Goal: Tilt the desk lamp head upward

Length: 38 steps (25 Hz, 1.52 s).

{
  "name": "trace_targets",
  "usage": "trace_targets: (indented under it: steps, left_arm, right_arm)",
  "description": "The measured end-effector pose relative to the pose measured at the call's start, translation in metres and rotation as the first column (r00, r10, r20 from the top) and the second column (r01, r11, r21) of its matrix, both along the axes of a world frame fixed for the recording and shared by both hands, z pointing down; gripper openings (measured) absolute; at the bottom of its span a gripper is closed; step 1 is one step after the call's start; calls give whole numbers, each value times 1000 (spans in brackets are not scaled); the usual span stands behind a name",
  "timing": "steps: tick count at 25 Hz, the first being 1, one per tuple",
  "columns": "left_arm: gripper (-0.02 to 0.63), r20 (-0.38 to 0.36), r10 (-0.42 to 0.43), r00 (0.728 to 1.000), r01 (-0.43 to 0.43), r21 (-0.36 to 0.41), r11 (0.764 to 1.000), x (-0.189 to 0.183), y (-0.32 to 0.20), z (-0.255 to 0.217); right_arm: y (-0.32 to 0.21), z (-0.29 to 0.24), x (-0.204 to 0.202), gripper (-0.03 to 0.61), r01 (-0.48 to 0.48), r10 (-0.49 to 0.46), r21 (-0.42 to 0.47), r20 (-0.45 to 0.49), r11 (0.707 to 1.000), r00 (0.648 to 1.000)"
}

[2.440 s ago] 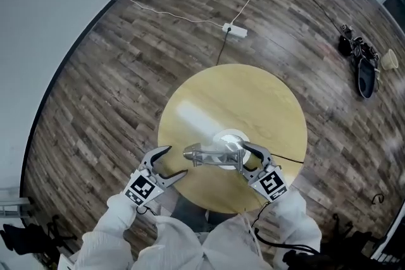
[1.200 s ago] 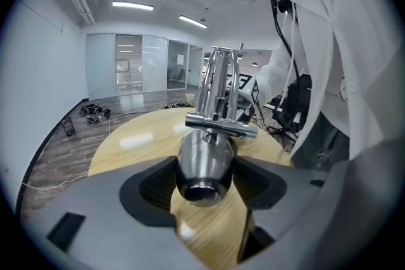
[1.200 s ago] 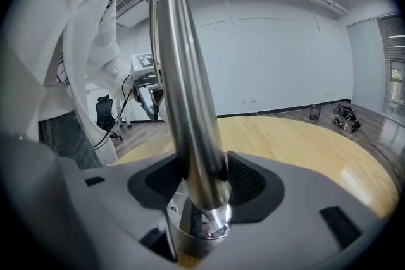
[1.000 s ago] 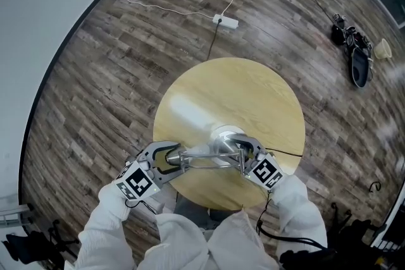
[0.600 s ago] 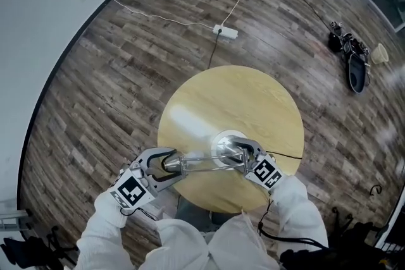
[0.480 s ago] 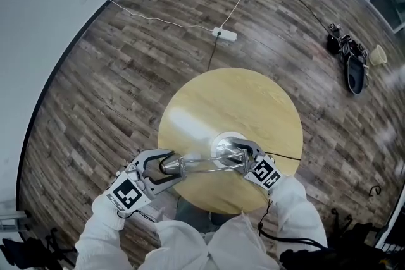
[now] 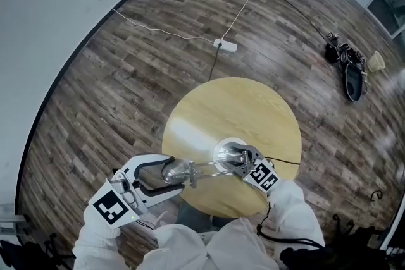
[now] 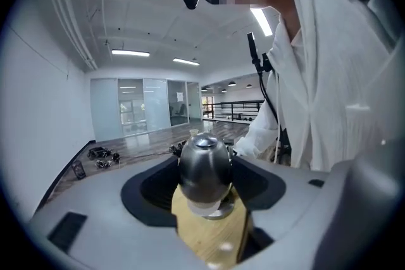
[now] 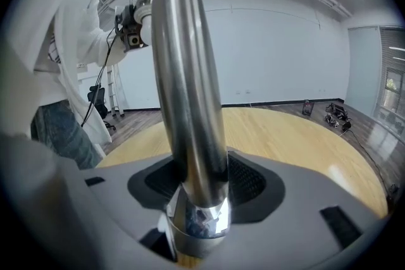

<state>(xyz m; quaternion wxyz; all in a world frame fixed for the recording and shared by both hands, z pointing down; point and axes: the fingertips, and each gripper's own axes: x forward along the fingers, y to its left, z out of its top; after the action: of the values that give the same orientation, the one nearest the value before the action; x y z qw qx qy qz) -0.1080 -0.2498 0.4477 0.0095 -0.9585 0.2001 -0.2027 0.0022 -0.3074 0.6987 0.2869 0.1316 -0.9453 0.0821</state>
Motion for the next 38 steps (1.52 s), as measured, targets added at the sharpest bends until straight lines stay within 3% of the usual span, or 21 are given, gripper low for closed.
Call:
trace_targets:
  steps: [6, 14, 20, 27, 30, 38]
  left_arm:
    - [265, -46, 80, 996, -76, 84, 994, 35, -1, -70]
    - [265, 36, 176, 984, -179, 117, 977, 92, -6, -116]
    - [265, 54, 206, 977, -212, 117, 970, 126, -6, -130]
    - [265, 78, 207, 975, -216, 134, 967, 144, -8, -134]
    - [265, 39, 185, 982, -188, 149, 971, 140, -11, -136]
    - [268, 22, 110, 994, -111, 275, 955, 133, -5, -144]
  right_arm:
    - [2, 3, -1, 216, -20, 20, 3, -47, 1000, 999]
    - [6, 5, 3, 216, -35, 36, 13, -73, 999, 997]
    - [11, 7, 10, 216, -42, 45, 27, -97, 999, 994]
    - [10, 9, 12, 216, -50, 54, 41, -102, 998, 993]
    - [7, 4, 11, 216, -54, 61, 63, -108, 997, 992]
    - [11, -1, 13, 216, -113, 125, 108, -109, 988, 986]
